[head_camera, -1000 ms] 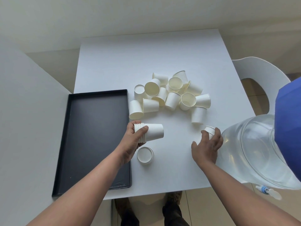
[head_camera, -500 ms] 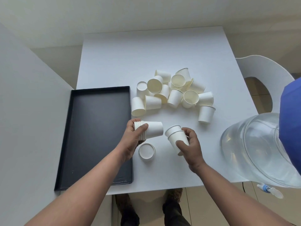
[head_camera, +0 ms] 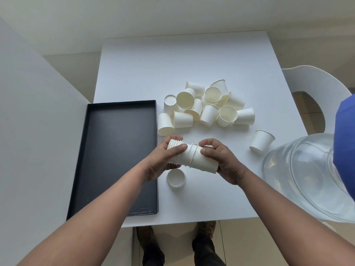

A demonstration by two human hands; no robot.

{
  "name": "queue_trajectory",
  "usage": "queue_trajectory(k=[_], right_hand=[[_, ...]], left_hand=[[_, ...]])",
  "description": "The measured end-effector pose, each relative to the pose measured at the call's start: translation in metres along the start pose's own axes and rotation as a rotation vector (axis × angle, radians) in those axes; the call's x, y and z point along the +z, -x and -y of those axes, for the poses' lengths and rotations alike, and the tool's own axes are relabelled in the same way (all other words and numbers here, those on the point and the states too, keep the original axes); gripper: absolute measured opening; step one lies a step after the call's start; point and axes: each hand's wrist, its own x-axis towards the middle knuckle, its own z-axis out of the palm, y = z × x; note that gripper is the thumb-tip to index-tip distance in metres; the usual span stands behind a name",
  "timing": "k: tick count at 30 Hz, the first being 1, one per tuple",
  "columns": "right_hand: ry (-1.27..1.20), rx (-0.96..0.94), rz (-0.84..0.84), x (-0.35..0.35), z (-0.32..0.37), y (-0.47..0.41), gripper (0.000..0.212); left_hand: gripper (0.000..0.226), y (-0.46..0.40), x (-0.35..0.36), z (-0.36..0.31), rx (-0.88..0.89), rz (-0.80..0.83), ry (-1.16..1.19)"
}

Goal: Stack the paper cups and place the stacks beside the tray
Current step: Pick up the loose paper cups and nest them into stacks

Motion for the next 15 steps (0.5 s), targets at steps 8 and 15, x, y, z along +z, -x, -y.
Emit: queue_trajectory(k=[8, 15], right_hand=[[-0.023, -0.086, -0.233, 0.028, 0.006, -0.008, 0.021], [-0.064, -0.048, -0.261, 0.033, 0.002, -0.01, 0.042]], left_hand=[[0.069, -0.001, 0.016, -0.005, 0.021, 0.082, -0.119], [0.06, 0.003, 0.012, -0.006, 0.129, 0.001, -0.051]])
